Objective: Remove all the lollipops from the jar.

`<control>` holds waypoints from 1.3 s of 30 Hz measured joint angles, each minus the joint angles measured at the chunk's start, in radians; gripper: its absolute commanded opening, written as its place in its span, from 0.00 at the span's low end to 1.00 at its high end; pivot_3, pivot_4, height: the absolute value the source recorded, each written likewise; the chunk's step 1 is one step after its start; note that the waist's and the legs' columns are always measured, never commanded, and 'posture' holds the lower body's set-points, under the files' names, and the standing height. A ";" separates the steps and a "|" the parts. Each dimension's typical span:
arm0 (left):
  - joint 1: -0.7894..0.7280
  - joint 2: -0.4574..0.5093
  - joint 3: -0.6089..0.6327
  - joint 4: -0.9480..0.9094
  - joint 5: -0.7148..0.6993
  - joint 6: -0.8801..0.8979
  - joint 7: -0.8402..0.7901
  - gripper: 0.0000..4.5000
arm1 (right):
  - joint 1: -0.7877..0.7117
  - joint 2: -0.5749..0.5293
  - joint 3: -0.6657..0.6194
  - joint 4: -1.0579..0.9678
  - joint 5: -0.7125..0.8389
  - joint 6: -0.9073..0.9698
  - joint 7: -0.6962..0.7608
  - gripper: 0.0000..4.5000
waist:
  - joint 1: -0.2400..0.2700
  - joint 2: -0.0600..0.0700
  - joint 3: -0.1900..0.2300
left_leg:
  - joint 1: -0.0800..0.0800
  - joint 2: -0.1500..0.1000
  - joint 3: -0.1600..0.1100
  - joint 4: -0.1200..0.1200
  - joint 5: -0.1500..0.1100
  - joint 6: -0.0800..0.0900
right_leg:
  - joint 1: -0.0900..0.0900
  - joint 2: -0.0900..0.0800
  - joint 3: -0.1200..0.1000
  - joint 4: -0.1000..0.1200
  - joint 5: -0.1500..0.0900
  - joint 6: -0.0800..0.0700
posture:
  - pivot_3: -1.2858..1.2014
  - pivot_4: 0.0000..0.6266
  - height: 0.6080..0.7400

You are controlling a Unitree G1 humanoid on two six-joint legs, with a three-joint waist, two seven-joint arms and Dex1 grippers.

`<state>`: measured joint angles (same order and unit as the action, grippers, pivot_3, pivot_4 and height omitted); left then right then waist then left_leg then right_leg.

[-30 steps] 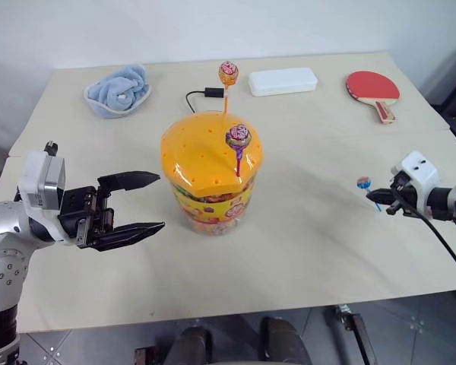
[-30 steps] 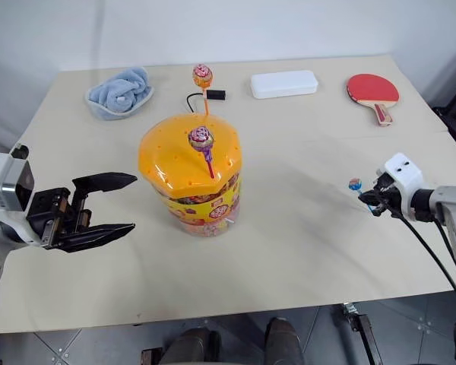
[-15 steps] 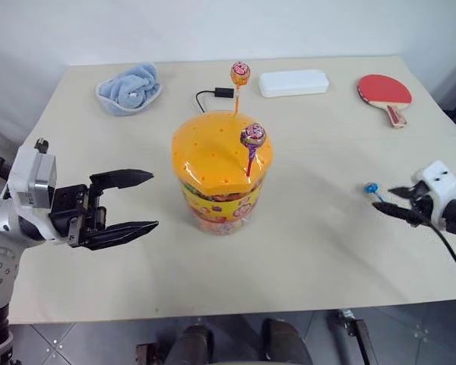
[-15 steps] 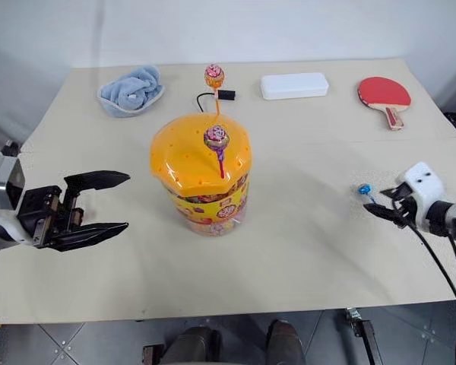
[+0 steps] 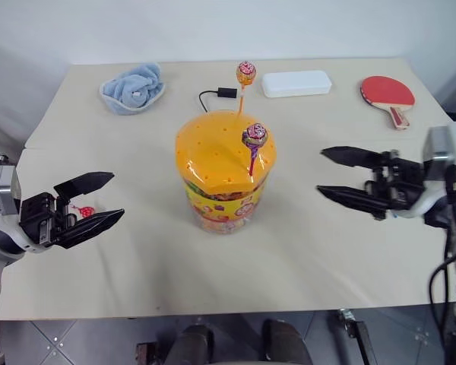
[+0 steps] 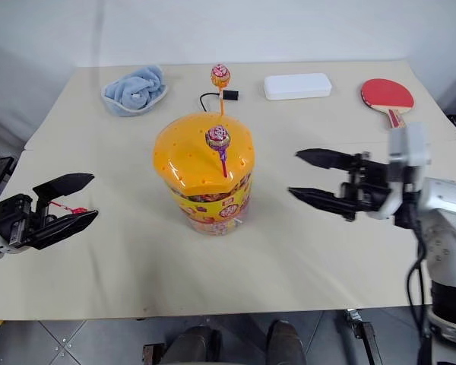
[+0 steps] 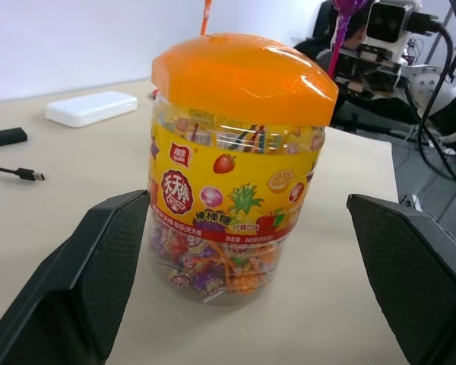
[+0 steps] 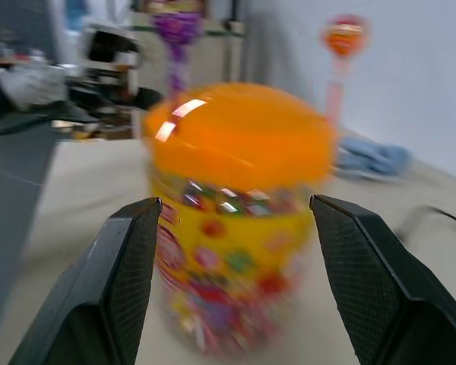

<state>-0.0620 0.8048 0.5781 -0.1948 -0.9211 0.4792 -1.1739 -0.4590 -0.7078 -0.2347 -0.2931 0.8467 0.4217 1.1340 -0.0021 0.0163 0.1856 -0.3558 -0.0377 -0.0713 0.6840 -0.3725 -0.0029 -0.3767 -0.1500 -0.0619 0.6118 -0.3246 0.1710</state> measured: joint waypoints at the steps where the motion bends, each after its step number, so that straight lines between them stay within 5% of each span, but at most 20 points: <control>1: 0.000 -0.005 -0.001 -0.008 0.000 0.000 0.001 0.98 | -0.035 0.035 0.023 -0.002 -0.008 -0.007 -0.026 0.73 | -0.001 0.000 0.000 | 0.000 0.000 0.000 0.000 0.000 0.000 | 0.000 0.000 0.000 0.000 0.000 0.000 | 0.52 0.24 1.00; 11: 0.001 -0.043 -0.021 -0.079 -0.003 0.001 0.041 0.98 | -0.160 0.183 0.232 -0.021 -0.107 -0.013 -0.099 0.73 | -0.004 0.000 0.000 | 0.000 -0.001 -0.001 -0.001 0.000 0.000 | -0.001 0.000 -0.001 0.001 0.000 0.000 | 0.52 0.24 1.00; 16: 0.002 -0.050 -0.022 -0.103 -0.006 0.001 0.061 0.98 | -0.182 0.192 0.245 -0.017 -0.124 -0.012 -0.107 0.48 | -0.007 0.000 0.000 | 0.000 -0.001 -0.001 -0.001 0.000 0.000 | -0.001 0.001 -0.001 0.002 0.000 0.000 | 0.52 0.24 1.00; 22: 0.002 -0.054 -0.028 -0.110 -0.016 0.001 0.074 0.98 | -0.185 0.202 0.250 -0.002 -0.117 -0.015 -0.079 0.01 | -0.014 0.000 0.000 | 0.000 -0.001 -0.001 -0.001 0.000 0.000 | -0.002 0.001 -0.001 0.002 0.000 0.000 | 0.52 0.24 1.00; 28: -0.015 -0.056 -0.043 -0.109 -0.021 0.001 0.077 0.98 | -0.232 0.223 0.116 0.049 0.081 0.054 -0.110 0.01 | -0.025 0.000 0.000 | 0.000 -0.001 -0.002 -0.001 0.000 0.000 | -0.002 0.000 -0.001 0.004 0.000 0.000 | 0.52 0.24 1.00; 34: -0.059 -0.053 -0.078 -0.150 -0.034 0.000 0.070 0.98 | -0.297 0.028 -0.038 0.180 0.104 0.124 -0.175 0.01 | -0.024 0.000 0.000 | 0.000 -0.003 -0.002 -0.002 0.000 0.000 | -0.001 0.000 -0.001 0.004 0.000 0.000 | 0.52 0.24 1.00; 39: -0.070 -0.007 -0.130 -0.164 -0.001 -0.013 0.014 0.98 | -0.207 -0.283 0.028 0.524 -0.222 0.030 -0.073 0.01 | -0.022 0.000 0.000 | 0.000 -0.005 0.002 -0.002 -0.001 0.002 | -0.001 0.000 0.000 0.000 0.000 0.000 | 0.52 0.24 1.00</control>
<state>-0.1320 0.7981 0.4484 -0.3587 -0.9223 0.4663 -1.1602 -0.6664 -0.9903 -0.2069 0.2307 0.6252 0.4515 1.0607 -0.0241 0.0159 0.1856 -0.3562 -0.0427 -0.0694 0.6823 -0.3737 -0.0012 -0.3774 -0.1500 -0.0622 0.6120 -0.3246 0.1706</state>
